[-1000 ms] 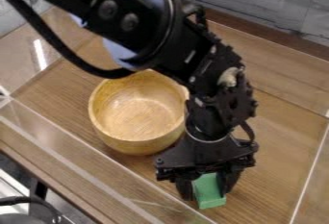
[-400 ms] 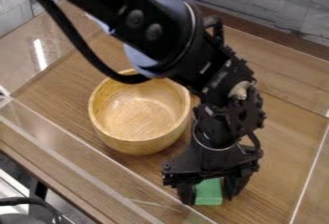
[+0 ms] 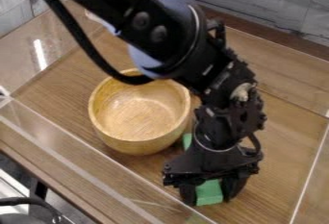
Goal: Put the green object in the brown bowl
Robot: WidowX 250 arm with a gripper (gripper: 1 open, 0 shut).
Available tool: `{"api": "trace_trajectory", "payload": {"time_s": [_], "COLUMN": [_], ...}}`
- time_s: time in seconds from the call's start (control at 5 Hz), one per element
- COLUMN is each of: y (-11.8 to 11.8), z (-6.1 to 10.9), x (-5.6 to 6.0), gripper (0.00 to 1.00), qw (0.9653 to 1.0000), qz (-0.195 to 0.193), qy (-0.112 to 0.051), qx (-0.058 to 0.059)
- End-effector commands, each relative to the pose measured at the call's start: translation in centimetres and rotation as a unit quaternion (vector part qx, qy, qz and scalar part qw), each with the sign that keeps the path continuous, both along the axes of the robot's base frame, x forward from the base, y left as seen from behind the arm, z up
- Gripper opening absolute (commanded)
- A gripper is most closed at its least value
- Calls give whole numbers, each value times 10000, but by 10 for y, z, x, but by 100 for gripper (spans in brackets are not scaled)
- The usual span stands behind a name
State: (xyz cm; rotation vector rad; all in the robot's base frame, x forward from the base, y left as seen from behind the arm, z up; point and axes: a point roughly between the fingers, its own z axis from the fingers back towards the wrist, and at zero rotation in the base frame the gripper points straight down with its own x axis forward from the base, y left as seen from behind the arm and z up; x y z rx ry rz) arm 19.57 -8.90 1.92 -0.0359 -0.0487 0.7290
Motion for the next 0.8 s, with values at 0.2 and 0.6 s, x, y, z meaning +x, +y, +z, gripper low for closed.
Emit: {"api": "trace_trajectory", "payload": {"time_s": [0.2, 0.6], "y": [1, 0], "z": [7, 6], "x": [11, 11], "gripper": [0, 0], "qw": [9999, 9999], "qz": [47, 52], "qy": [-56, -25], "qx": [-101, -129]}}
